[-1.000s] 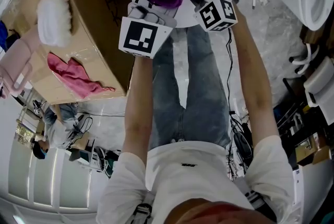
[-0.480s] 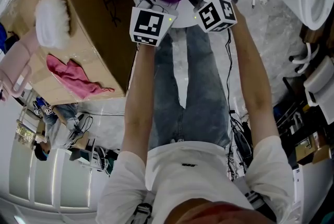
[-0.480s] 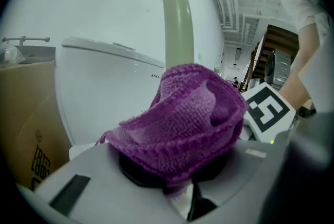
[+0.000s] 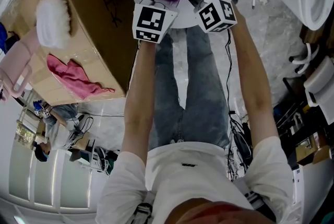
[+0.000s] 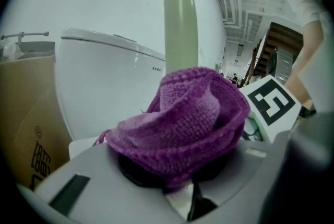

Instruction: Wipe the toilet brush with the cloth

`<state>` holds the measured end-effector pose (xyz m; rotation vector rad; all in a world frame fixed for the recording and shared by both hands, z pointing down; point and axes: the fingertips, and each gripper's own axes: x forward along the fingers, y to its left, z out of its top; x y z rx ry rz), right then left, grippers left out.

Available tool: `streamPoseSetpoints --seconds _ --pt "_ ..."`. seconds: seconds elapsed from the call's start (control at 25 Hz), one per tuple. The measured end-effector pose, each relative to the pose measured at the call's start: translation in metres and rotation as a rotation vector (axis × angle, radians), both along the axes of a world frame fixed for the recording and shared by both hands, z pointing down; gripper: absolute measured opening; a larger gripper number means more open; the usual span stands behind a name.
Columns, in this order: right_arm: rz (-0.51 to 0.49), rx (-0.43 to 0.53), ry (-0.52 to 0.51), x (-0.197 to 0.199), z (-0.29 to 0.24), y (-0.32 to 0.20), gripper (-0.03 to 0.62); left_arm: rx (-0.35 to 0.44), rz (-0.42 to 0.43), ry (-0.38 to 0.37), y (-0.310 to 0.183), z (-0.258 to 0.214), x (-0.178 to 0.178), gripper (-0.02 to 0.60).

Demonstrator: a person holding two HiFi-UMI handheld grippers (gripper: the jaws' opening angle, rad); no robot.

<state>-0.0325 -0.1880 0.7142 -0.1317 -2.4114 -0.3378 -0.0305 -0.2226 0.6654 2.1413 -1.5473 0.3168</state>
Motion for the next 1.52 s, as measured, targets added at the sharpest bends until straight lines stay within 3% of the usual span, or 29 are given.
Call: streamPoseSetpoints --seconds 0.24,0.96,1.4,1.52 --pt "0.006 0.002 -0.004 0.0 0.0 0.0 0.049 -0.023 0.001 -0.013 0.002 -0.008 -0.001 0.091" --pt "0.005 0.001 0.021 0.002 -0.002 0.0 0.048 0.097 -0.041 0.038 -0.001 -0.125 -0.027 0.092" --pt "0.018 0.005 0.03 0.003 -0.003 0.0 0.048 0.134 -0.084 0.066 -0.004 -0.17 -0.045 0.148" --pt "0.027 0.006 0.03 0.003 -0.003 0.0 0.049 0.206 -0.099 0.092 -0.003 -0.183 -0.047 0.161"
